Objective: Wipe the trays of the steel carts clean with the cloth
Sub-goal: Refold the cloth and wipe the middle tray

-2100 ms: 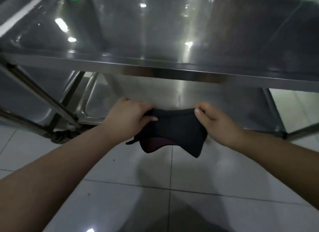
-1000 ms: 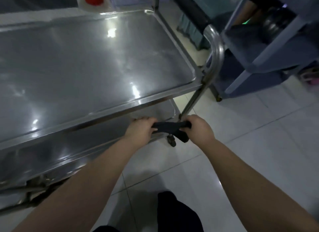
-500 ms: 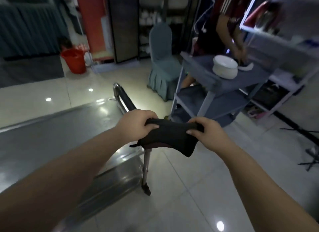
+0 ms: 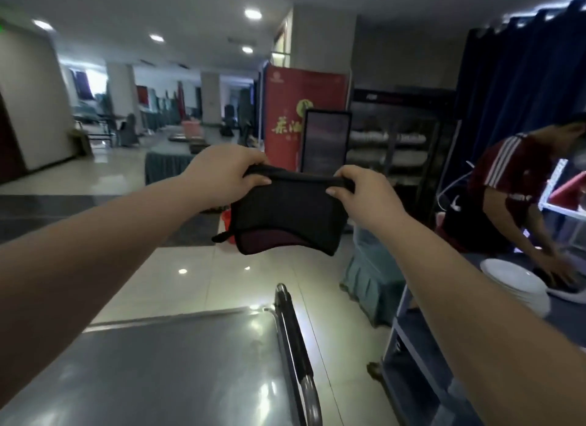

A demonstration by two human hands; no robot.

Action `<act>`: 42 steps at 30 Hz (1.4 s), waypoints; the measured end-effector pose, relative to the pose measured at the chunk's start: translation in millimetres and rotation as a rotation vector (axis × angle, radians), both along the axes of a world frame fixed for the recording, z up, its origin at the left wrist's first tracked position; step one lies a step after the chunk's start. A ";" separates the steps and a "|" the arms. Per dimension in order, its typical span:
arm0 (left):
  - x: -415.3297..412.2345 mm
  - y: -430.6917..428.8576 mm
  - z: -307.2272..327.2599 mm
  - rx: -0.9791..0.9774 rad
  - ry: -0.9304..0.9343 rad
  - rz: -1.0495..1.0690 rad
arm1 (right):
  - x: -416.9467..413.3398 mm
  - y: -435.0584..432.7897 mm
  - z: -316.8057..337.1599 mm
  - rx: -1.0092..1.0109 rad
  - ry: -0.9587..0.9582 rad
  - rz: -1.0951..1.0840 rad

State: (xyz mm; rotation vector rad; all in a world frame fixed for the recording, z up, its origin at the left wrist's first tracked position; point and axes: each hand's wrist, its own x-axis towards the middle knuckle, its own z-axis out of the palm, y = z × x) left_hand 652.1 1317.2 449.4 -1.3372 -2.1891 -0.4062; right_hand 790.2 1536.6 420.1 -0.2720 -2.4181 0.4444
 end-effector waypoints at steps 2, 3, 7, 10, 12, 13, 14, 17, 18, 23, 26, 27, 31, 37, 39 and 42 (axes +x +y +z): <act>-25.5 -6.6 13.5 -0.015 0.104 0.062 | -36.1 0.8 15.5 0.106 0.004 0.036; -37.9 -8.0 17.6 -0.018 0.140 0.086 | -52.5 2.1 22.1 0.162 0.000 0.052; -84.2 0.0 30.0 0.056 0.207 0.134 | -105.8 16.5 44.1 0.484 0.046 0.010; -106.8 19.9 37.6 0.173 0.210 0.141 | -129.7 40.1 62.2 0.637 0.195 -0.002; -114.0 42.7 45.6 0.204 0.252 0.160 | -139.4 62.4 72.6 0.555 0.256 0.041; -115.5 56.9 50.7 0.208 0.262 0.181 | -142.6 75.9 75.6 0.508 0.270 0.055; -116.6 73.9 56.0 0.207 0.269 0.202 | -144.9 91.7 78.3 0.460 0.279 0.060; -115.1 130.9 69.6 0.182 0.303 0.242 | -146.6 148.5 87.3 0.265 0.301 0.089; -113.9 151.8 73.5 0.182 0.327 0.244 | -146.5 169.9 90.8 0.159 0.300 0.117; -104.9 266.2 71.9 0.185 0.447 0.298 | -139.7 278.1 92.0 -0.575 0.371 0.404; -103.2 338.4 64.2 0.073 0.487 0.347 | -138.0 345.8 85.6 -0.586 0.365 0.352; -103.7 359.1 63.7 0.057 0.506 0.340 | -138.4 367.1 84.9 -0.568 0.361 0.341; -113.8 419.2 63.4 0.032 0.536 0.349 | -149.5 434.5 82.8 -0.557 0.378 0.325; -160.6 470.0 49.2 0.015 0.540 0.366 | -204.5 491.7 68.1 -0.501 0.381 0.349; -186.0 478.7 48.0 0.031 0.554 0.380 | -230.5 503.7 67.9 -0.436 0.382 0.364; -230.1 489.1 45.4 0.044 0.557 0.399 | -280.9 514.6 68.5 -0.352 0.381 0.347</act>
